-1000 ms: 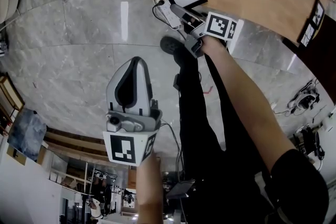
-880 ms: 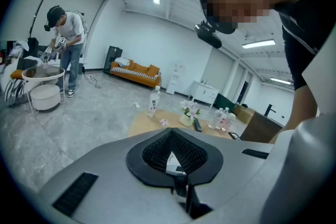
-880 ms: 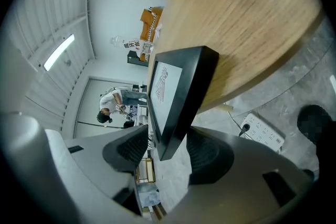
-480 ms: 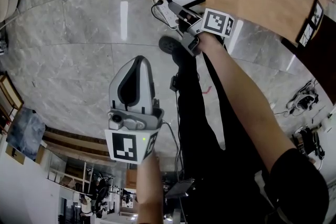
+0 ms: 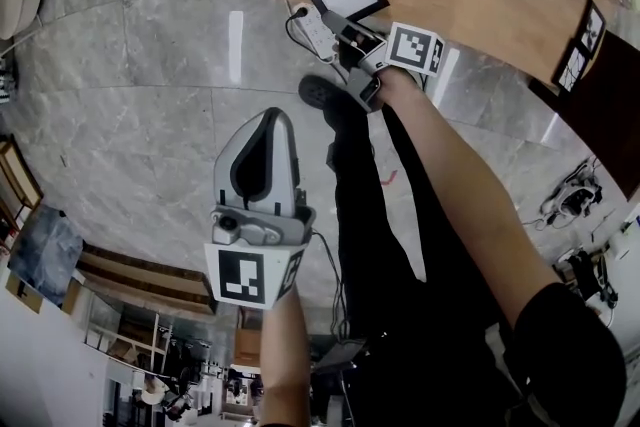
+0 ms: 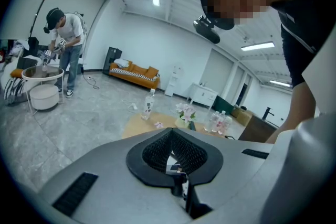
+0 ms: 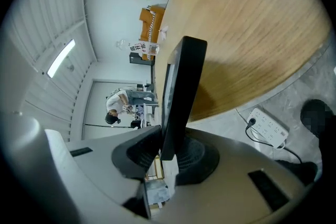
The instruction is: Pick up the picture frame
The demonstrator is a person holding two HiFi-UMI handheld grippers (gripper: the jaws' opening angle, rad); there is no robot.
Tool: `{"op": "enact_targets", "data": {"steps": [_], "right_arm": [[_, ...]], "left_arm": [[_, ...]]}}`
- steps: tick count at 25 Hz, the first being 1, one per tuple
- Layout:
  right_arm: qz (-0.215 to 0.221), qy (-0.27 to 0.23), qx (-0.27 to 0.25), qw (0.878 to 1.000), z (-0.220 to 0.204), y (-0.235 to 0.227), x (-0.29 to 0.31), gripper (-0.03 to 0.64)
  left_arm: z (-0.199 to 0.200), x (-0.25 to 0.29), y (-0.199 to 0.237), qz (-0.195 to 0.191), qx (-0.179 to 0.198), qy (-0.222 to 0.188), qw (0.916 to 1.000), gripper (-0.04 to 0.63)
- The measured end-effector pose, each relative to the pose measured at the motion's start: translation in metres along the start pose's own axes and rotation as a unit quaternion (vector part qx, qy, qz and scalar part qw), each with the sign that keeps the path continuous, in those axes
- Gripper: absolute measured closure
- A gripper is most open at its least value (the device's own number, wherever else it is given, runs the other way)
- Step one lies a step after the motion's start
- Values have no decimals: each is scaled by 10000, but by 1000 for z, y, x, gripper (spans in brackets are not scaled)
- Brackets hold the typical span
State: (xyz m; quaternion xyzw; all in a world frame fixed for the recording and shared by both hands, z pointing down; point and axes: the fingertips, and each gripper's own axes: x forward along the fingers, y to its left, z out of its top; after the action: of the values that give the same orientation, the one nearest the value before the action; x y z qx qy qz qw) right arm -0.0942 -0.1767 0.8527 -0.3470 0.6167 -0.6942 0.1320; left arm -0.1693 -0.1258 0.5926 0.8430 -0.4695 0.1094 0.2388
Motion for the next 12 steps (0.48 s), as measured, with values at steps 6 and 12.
{"op": "enact_targets", "data": {"steps": [6, 12], "right_arm": [[306, 72, -216, 9993, 16, 27, -7, 541], [673, 175, -346, 9970, 20, 77, -20, 541]], "left_arm": [[19, -5, -14, 91, 73, -139, 9998, 583], [45, -23, -29, 220, 108, -339, 9991, 583]]}}
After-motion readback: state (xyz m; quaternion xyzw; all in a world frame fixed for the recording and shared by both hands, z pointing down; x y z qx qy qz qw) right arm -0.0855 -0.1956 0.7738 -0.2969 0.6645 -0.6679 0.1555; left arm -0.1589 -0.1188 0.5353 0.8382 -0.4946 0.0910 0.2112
